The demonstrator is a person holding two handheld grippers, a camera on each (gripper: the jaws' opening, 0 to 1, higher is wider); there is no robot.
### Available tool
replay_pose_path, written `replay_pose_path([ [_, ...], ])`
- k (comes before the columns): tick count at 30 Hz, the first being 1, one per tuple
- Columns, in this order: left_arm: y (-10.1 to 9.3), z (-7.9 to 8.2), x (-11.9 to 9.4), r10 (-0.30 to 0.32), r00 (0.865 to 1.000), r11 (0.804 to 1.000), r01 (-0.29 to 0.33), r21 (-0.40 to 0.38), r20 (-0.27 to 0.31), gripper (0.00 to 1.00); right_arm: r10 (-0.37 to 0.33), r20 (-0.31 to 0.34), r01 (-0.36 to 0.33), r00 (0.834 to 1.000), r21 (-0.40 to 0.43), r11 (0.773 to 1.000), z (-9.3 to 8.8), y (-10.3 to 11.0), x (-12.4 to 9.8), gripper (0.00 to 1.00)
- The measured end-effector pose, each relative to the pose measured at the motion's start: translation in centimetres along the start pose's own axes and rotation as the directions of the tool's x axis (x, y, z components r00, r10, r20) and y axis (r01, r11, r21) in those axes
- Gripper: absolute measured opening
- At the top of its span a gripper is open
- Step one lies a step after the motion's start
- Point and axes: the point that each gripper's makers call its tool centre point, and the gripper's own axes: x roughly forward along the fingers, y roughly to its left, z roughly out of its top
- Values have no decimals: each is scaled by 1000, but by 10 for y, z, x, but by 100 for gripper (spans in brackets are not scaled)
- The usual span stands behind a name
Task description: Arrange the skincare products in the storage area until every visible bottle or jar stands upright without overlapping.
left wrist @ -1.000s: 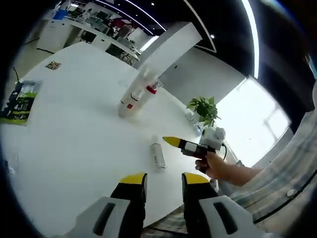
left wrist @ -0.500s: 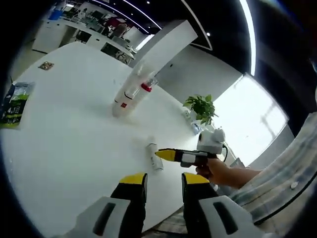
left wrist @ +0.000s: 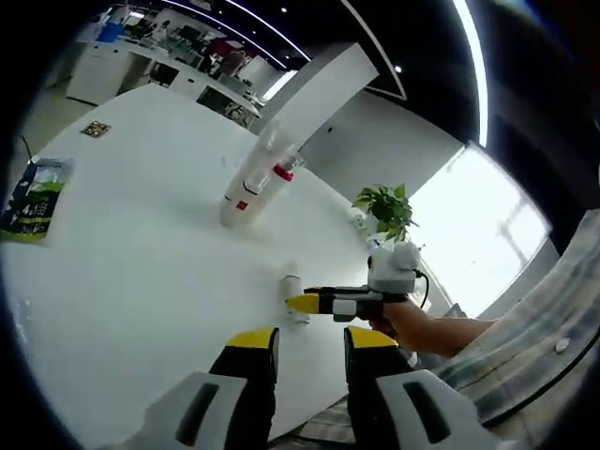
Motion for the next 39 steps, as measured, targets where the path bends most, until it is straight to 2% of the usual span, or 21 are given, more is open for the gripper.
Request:
replay_pose_path([
  [4, -1, -1, 3, -2, 1000, 1000, 2, 0, -3, 28, -8, -14, 7, 1000, -34, 999, 0, -4, -2, 32],
  [9, -7, -3, 13, -19, 999, 1000, 19, 12, -26, 28, -41, -7, 40, 999, -37, 998, 2, -15, -7, 32],
  [16, -10, 3, 18, -24, 999, 999, 25, 26, -34, 28, -75, 7, 75, 997, -53, 996, 9, -33, -11, 32],
  [21, -9, 2, 18, -24, 999, 999, 25, 35, -45, 28, -63, -1, 62, 998, -77, 995, 10, -29, -4, 31],
  [25, -8, 1, 16, -20, 998, 999, 23, 46, -59, 28, -70, -16, 67, 997, -111, 992, 8, -24, 0, 26],
  [26, -7, 2, 15, -19, 998, 999, 22, 46, -58, 28, -79, -34, 74, 996, -143, 987, 5, -25, 2, 25],
  [27, -7, 4, 14, -19, 998, 999, 22, 47, -57, 28, -79, -16, 75, 997, -181, 981, 8, -23, 2, 24],
  [31, -6, 9, 10, -20, 998, 998, 23, 55, -52, 28, -103, -27, 94, 994, -238, 967, 4, -24, -1, 20],
  [32, -5, 9, 10, -20, 998, 998, 23, 55, -52, 28, -82, -29, 73, 996, -241, 968, 3, -20, -1, 20],
  [33, -5, 10, 9, -22, 998, 998, 25, 58, -52, 28, -76, -31, 68, 997, -208, 976, 3, -18, -2, 20],
  [34, -5, 10, 8, -23, 998, 998, 27, 61, -52, 28, -26, -26, 23, 999, -118, 993, 2, -10, -2, 20],
  [36, -5, 10, 8, -28, 998, 997, 32, 66, -56, 28, 9, 11, -9, 1000, -23, 1000, 7, -2, -5, 19],
  [37, -6, 11, 8, -32, 998, 997, 36, 70, -56, 28, 20, 31, -20, 999, 3, 1000, 10, 2, -9, 19],
  [39, -7, 11, 8, -44, 997, 996, 47, 70, -56, 28, 44, 57, -44, 997, 1, 999, 13, 10, -13, 19],
])
